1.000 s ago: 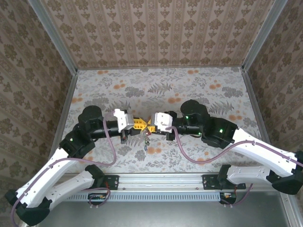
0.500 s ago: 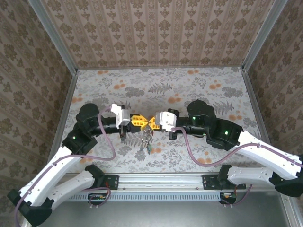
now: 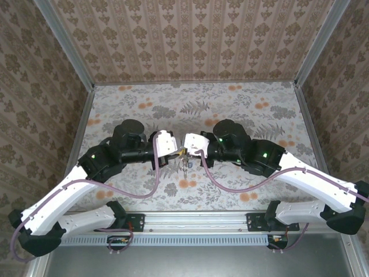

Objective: Put the keys on the keyring

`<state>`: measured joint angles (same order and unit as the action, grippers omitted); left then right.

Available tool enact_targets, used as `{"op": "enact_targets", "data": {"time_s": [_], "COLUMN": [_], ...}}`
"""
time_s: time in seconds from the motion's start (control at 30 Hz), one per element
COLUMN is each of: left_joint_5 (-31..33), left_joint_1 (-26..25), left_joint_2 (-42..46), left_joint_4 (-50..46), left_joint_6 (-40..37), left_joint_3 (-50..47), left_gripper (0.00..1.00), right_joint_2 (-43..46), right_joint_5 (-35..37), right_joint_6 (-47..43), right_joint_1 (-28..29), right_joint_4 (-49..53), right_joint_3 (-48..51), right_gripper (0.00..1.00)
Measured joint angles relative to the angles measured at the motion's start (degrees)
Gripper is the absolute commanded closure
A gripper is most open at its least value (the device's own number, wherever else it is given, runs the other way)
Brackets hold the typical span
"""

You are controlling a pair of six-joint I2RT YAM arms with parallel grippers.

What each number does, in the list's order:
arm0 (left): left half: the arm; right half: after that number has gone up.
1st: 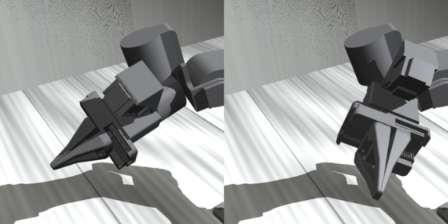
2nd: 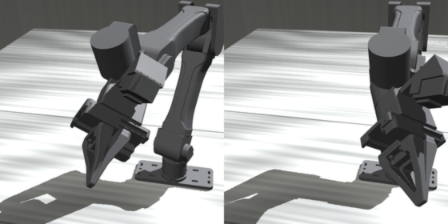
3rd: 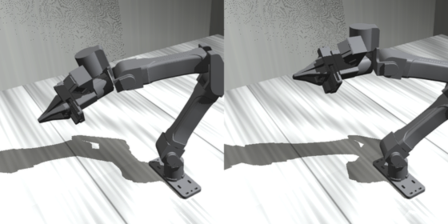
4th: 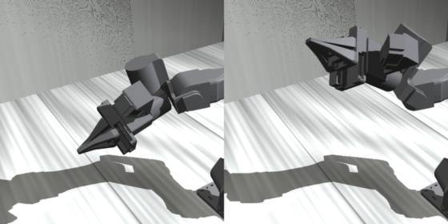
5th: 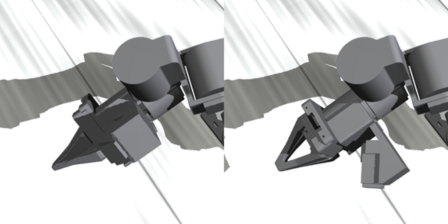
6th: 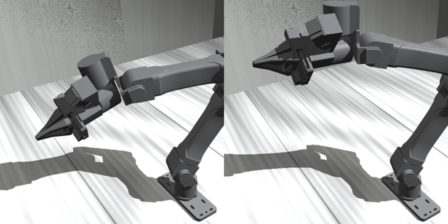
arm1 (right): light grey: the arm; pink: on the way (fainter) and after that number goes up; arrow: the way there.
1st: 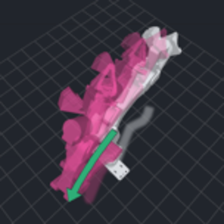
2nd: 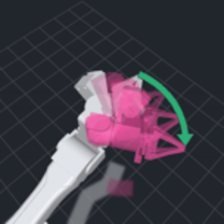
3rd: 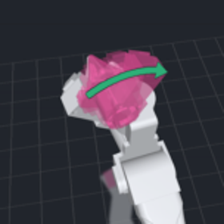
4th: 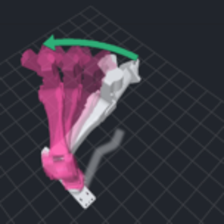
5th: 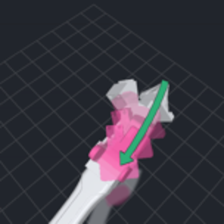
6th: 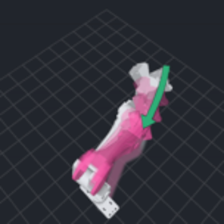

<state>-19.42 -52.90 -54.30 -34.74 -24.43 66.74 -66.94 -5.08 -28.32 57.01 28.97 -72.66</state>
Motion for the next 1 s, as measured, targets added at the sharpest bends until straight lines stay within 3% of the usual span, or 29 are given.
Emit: {"op": "enact_targets", "data": {"time_s": [0.23, 0.4, 0.63, 0.73, 0.83, 1.0], "left_joint_5": [-2.62, -14.03, -25.46, -28.26, -30.23, -30.99], "left_joint_1": [0.11, 3.65, 6.82, 7.69, 7.89, 7.89], "left_joint_2": [2.23, 7.74, 9.07, 9.07, 9.07, 9.05], "left_joint_4": [2.01, 9.75, 19.76, 22.93, 25.40, 26.75], "left_joint_6": [0.20, 4.09, 10.64, 12.98, 14.86, 15.67], "left_joint_3": [-1.79, -7.30, -10.14, -10.80, -10.91, -10.86], "left_gripper": [1.00, 1.00, 1.00, 1.00, 1.00, 1.00], "right_joint_2": [1.11, 5.27, 8.66, 8.98, 9.92, 10.97], "right_joint_5": [-1.88, -7.21, -12.09, -12.85, -13.42, -13.60], "right_joint_6": [-0.04, 0.48, 1.90, 2.14, 2.62, 3.02], "right_joint_1": [0.20, 0.66, 0.63, 0.63, 0.63, 0.63], "right_joint_4": [-0.48, -7.37, -13.66, -14.86, -16.68, -18.56], "right_joint_3": [0.46, 5.33, 8.41, 8.68, 9.51, 10.49], "right_gripper": [0.98, 0.88, 0.88, 0.88, 1.00, 1.00]}}
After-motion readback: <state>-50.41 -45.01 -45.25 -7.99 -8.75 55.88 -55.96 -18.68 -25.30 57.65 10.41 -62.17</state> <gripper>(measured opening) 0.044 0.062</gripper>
